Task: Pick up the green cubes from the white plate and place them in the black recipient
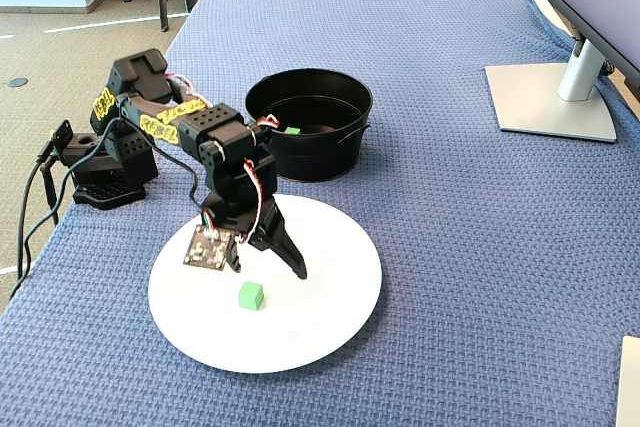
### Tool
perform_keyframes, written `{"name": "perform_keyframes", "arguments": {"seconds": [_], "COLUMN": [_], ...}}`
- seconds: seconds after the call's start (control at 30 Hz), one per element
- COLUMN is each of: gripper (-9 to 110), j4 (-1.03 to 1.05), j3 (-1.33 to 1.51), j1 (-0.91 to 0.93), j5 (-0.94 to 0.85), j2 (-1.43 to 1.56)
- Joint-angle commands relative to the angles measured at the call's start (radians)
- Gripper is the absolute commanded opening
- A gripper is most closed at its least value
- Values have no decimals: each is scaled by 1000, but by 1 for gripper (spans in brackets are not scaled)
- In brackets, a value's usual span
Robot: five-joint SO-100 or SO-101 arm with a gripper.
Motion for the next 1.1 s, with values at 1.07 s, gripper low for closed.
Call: {"name": "perform_keyframes", "arguments": {"seconds": [1.07], "gripper": [19], "j4": [-14], "j3": [-198], "j1": [61], "j5": [-28], "j2": [-98]}}
